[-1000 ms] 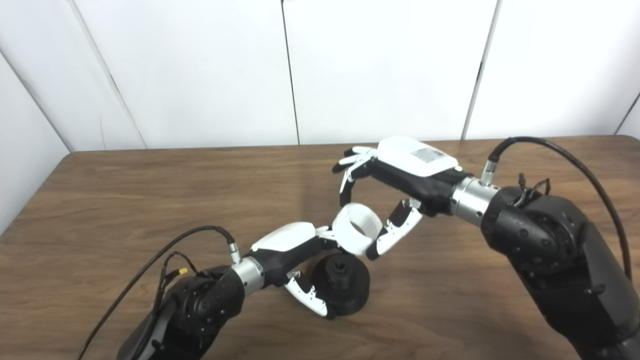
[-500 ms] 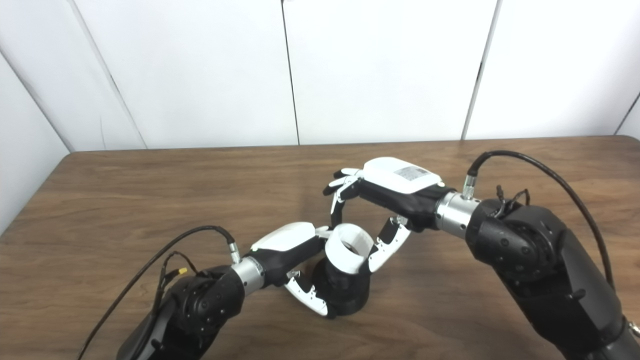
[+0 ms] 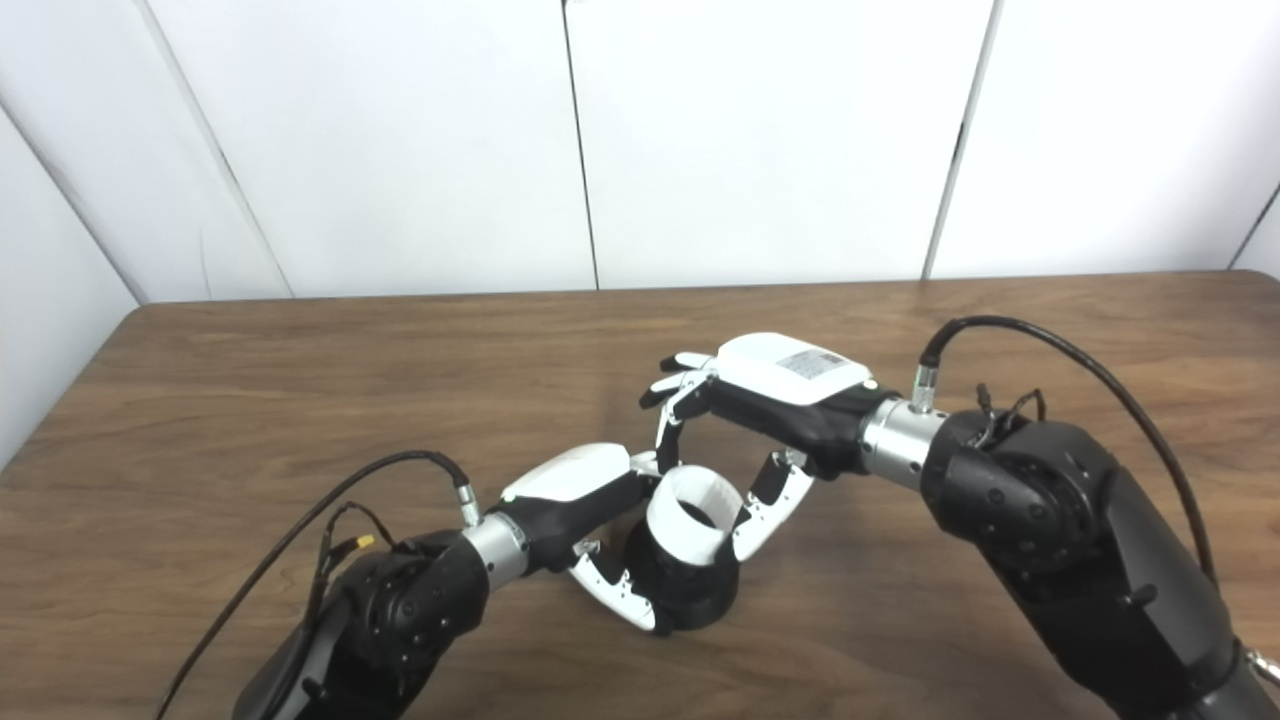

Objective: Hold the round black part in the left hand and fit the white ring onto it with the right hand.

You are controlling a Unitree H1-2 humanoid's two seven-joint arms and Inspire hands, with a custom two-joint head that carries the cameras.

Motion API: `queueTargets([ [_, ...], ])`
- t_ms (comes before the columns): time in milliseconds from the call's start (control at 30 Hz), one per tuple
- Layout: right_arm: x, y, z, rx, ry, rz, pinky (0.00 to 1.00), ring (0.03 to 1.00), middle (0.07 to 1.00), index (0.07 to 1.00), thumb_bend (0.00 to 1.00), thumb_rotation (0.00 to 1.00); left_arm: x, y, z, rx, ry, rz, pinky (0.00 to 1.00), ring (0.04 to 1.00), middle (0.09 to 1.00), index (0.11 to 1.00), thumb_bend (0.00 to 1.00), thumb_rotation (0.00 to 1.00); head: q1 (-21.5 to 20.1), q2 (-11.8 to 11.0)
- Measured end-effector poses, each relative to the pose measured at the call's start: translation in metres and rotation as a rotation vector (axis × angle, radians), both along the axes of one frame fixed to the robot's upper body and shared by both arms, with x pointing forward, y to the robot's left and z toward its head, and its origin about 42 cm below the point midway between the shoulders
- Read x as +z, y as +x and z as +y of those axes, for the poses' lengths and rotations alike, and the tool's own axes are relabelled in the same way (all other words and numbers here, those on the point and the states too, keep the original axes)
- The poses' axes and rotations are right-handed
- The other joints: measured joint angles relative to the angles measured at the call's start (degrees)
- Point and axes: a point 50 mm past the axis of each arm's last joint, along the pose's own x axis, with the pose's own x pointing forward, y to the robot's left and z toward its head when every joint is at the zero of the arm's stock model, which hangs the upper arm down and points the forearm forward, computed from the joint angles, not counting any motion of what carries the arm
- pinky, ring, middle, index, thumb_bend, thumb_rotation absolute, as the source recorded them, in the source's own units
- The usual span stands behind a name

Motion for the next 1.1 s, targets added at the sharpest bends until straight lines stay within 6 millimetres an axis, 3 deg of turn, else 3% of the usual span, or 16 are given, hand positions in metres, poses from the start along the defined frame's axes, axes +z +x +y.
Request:
queueTargets([
  [1100,-0.0072,0.0066,0.0053,-0.001,0.008,0.035,0.87,0.983,0.885,0.594,0.83,0.28,-0.0005,-0.0022,-0.0016,0.000,0.004,-0.002,0.89,1.000,0.966,0.780,0.98,0.21,0.18,0.61],
])
